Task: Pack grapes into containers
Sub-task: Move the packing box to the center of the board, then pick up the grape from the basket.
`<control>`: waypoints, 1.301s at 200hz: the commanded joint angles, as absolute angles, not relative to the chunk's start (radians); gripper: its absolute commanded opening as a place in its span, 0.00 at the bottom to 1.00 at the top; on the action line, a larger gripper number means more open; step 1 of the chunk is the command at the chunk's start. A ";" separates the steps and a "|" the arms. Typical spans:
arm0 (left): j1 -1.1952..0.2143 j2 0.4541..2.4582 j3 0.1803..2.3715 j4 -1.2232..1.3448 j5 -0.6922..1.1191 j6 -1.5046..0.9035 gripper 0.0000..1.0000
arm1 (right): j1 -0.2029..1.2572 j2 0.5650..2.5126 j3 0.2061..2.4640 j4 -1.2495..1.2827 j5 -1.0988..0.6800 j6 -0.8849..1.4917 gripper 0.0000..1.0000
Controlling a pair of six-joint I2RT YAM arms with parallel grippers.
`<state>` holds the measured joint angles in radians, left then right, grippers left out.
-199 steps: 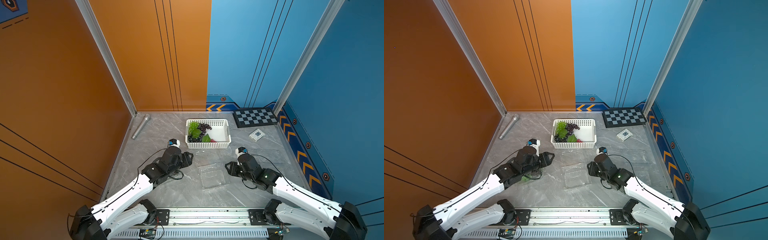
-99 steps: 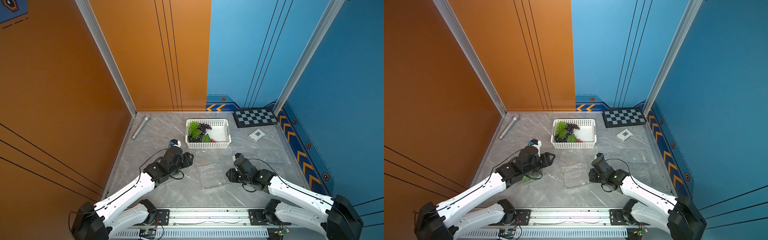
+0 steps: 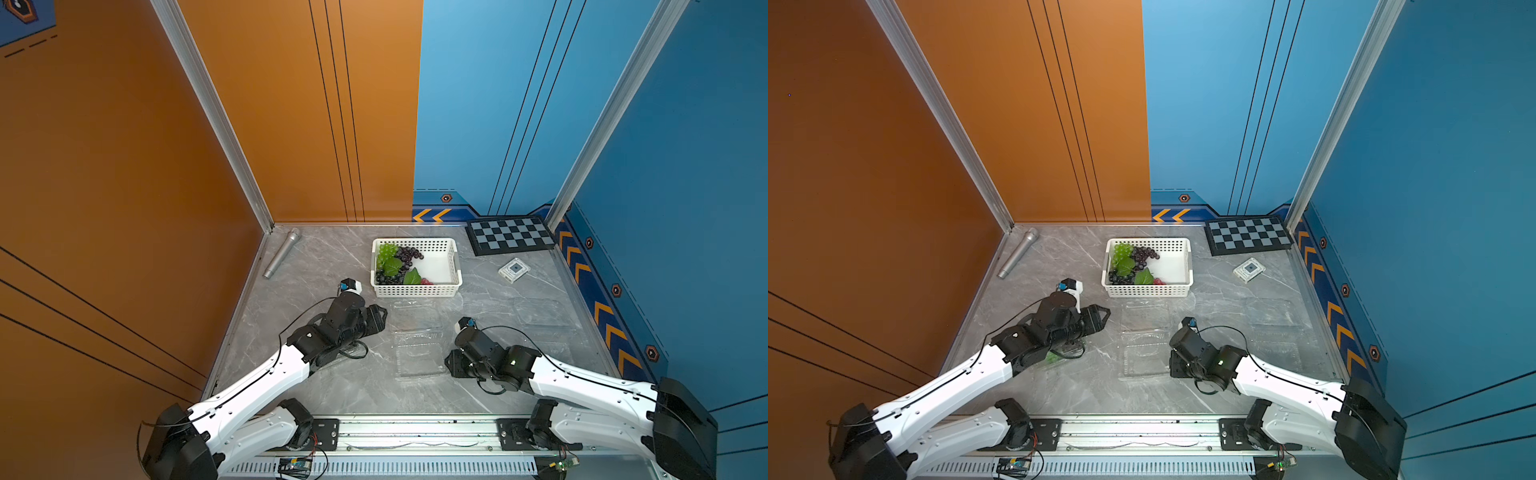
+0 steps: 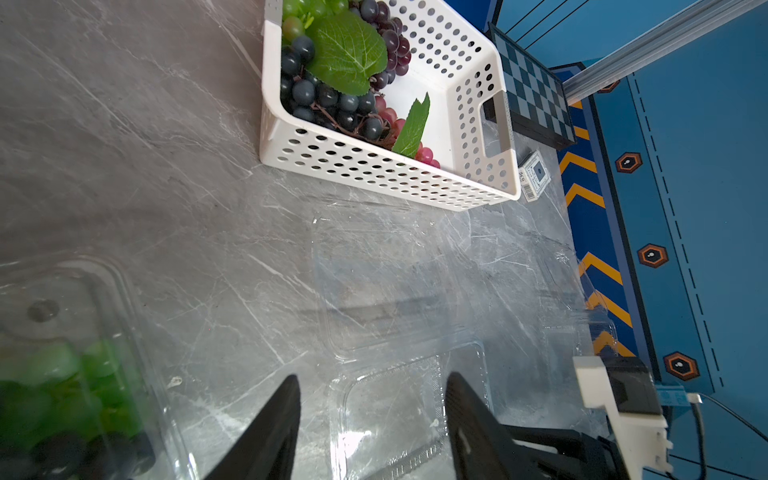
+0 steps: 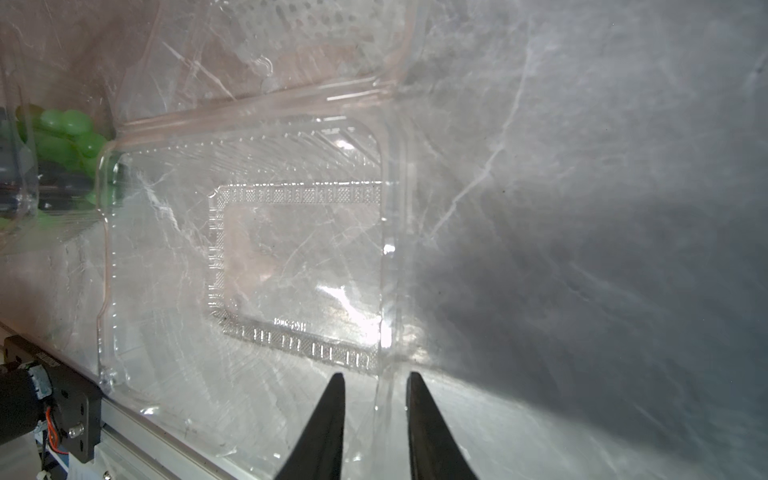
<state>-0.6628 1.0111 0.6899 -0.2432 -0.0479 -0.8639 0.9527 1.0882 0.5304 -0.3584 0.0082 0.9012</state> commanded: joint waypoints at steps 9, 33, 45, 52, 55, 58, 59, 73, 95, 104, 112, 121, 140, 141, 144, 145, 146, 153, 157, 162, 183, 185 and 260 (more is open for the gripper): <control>-0.650 1.009 0.695 -0.240 -0.033 -0.864 0.57 | 0.975 1.101 0.546 -0.372 0.051 0.938 0.37; -0.648 1.014 0.699 -0.242 -0.025 -0.856 0.57 | 0.961 1.087 0.572 -0.426 0.075 0.907 0.46; -0.647 1.015 0.705 -0.249 -0.025 -0.847 0.58 | 0.941 1.073 0.592 -0.459 0.085 0.880 0.47; -0.648 1.015 0.709 -0.258 -0.027 -0.838 0.58 | 0.926 1.062 0.606 -0.480 0.090 0.864 0.48; -0.646 1.016 0.713 -0.262 -0.031 -0.833 0.58 | 0.918 1.057 0.612 -0.487 0.094 0.854 0.48; -0.646 1.017 0.715 -0.268 -0.034 -0.827 0.58 | 0.912 1.051 0.620 -0.496 0.096 0.846 0.49; -0.647 1.017 0.716 -0.270 -0.035 -0.826 0.58 | 0.909 1.050 0.622 -0.499 0.096 0.842 0.49; -0.646 1.019 0.734 -0.296 -0.056 -0.799 0.59 | 0.867 1.036 0.669 -0.535 0.104 0.786 0.50; -0.646 1.037 0.778 -0.362 -0.106 -0.740 0.61 | 0.801 1.069 0.772 -0.564 0.103 0.672 0.52; -0.646 1.049 0.795 -0.386 -0.129 -0.720 0.62 | 0.774 1.105 0.820 -0.563 0.111 0.618 0.53; -0.643 1.057 0.807 -0.399 -0.150 -0.708 0.63 | 0.757 1.143 0.875 -0.561 0.121 0.568 0.54; -0.638 1.068 0.815 -0.403 -0.160 -0.703 0.64 | 0.736 1.204 0.940 -0.554 0.125 0.508 0.56; -0.622 1.094 0.830 -0.403 -0.163 -0.704 0.65 | 0.707 1.339 1.093 -0.522 0.108 0.404 0.58; -0.621 1.095 0.831 -0.402 -0.164 -0.704 0.65 | 0.707 1.349 1.096 -0.519 0.105 0.400 0.59; -0.619 1.100 0.833 -0.403 -0.162 -0.704 0.65 | 0.678 1.374 1.119 -0.509 0.100 0.390 0.59; -0.618 1.101 0.834 -0.403 -0.161 -0.704 0.65 | 0.673 1.381 1.127 -0.507 0.098 0.388 0.59; -0.616 1.103 0.836 -0.403 -0.160 -0.704 0.65 | 0.670 1.388 1.135 -0.504 0.097 0.385 0.59; -0.611 1.113 0.842 -0.403 -0.157 -0.704 0.65 | 0.654 1.444 1.187 -0.483 0.076 0.367 0.59; -0.607 1.118 0.845 -0.402 -0.156 -0.704 0.66 | 0.647 1.475 1.215 -0.473 0.055 0.357 0.59; -0.602 1.124 0.849 -0.402 -0.157 -0.705 0.66 | 0.639 1.516 1.249 -0.459 0.033 0.347 0.59; -0.579 1.133 0.851 -0.392 -0.156 -0.710 0.66 | 0.621 1.695 1.406 -0.426 -0.006 0.297 0.59; -0.577 1.132 0.851 -0.389 -0.154 -0.710 0.66 | 0.619 1.712 1.424 -0.425 -0.006 0.294 0.59; -0.448 1.062 0.780 -0.285 -0.053 -0.741 0.69 | 0.551 2.222 1.889 -0.419 -0.148 0.324 0.61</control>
